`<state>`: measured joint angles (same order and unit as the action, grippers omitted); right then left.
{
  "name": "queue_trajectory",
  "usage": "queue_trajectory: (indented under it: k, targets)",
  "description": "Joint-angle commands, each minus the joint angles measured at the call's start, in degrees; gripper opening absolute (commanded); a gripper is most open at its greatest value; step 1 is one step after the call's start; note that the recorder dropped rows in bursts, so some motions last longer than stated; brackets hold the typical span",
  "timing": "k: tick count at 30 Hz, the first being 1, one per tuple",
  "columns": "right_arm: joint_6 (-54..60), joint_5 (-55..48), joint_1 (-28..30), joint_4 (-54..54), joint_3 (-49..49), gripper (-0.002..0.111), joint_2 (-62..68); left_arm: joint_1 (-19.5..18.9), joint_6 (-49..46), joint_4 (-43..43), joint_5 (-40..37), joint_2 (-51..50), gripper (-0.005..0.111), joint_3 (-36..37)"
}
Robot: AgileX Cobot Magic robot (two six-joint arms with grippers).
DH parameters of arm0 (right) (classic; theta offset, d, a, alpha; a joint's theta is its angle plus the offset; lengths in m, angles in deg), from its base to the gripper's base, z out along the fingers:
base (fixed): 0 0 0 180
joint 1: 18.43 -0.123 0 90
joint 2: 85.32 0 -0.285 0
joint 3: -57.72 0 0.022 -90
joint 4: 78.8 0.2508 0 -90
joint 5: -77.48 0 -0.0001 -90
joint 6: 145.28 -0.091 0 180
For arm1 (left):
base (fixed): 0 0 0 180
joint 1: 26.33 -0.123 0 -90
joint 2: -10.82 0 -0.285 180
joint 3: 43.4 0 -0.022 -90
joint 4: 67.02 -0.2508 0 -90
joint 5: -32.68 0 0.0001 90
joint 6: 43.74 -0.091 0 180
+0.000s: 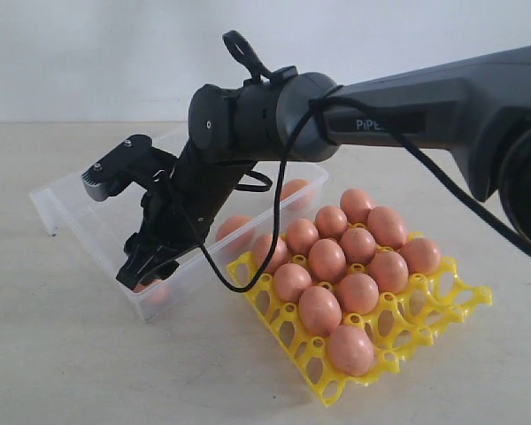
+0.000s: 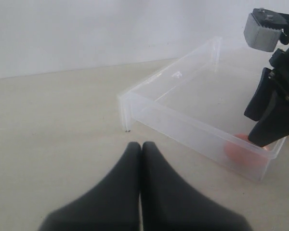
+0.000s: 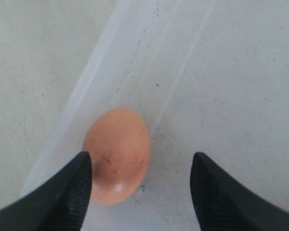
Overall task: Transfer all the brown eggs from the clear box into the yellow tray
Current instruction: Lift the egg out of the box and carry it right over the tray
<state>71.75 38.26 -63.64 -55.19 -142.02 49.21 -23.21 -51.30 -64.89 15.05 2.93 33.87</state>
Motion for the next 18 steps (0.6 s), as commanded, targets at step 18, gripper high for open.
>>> queue_trajectory:
  k: [18]
  targets:
    - [-1.6,3.5,0.0,1.5,-0.4,0.040,5.1,-0.2,0.0,-0.1,0.5,0.1,-0.004,-0.1]
